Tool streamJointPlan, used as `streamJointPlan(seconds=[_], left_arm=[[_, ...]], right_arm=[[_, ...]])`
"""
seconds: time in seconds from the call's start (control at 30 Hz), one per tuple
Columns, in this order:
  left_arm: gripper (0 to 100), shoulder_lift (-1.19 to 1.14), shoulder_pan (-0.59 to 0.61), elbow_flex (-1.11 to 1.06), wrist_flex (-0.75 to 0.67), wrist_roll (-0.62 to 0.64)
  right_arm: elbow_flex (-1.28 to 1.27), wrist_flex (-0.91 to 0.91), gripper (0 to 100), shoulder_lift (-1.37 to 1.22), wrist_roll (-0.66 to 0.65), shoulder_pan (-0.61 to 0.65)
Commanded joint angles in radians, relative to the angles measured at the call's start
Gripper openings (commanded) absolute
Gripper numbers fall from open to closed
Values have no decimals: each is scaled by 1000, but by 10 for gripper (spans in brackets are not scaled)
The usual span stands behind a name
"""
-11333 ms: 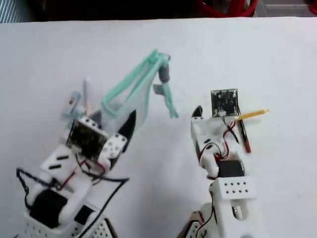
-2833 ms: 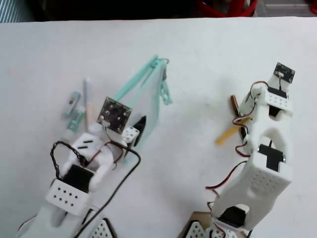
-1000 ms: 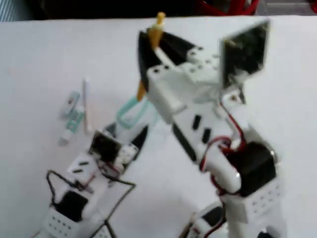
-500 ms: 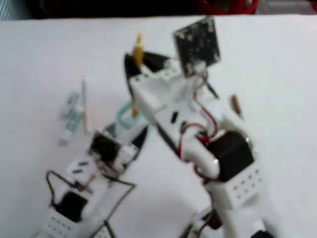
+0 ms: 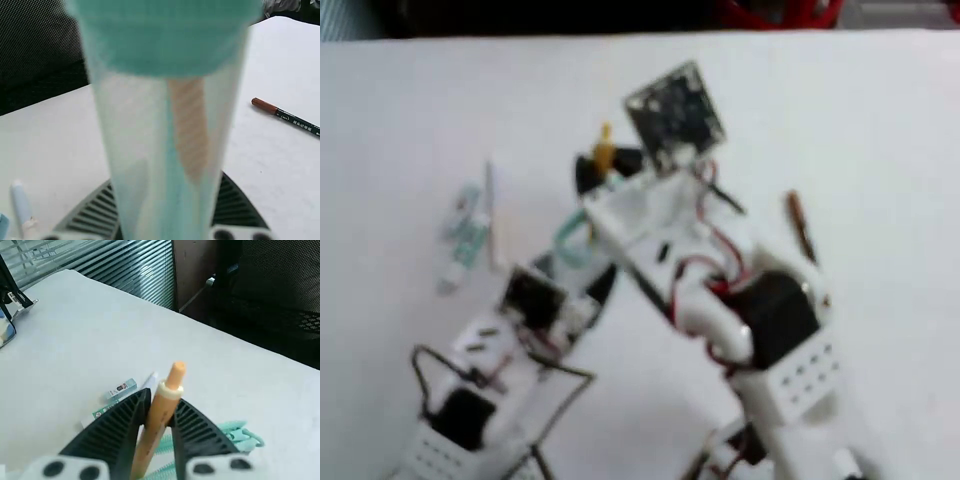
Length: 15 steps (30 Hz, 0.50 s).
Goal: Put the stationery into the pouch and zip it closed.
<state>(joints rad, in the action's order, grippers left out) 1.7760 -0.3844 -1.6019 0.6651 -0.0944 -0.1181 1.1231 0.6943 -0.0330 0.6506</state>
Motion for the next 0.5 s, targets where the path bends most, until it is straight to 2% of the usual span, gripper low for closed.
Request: streamJointPlan(seconds=[0.0, 0.1, 0.3, 0.47], left_arm=[[174, 1, -12, 49, 3, -6], [174, 1, -12, 48, 3, -6], [174, 1, -12, 46, 2, -6], [174, 1, -13, 46, 2, -6]], right_arm=[[-31, 4, 21, 96, -34, 2], [-97, 4, 41, 134, -126, 12], [-150, 44, 305, 139, -150, 58], [-95, 44, 287, 160, -150, 59]])
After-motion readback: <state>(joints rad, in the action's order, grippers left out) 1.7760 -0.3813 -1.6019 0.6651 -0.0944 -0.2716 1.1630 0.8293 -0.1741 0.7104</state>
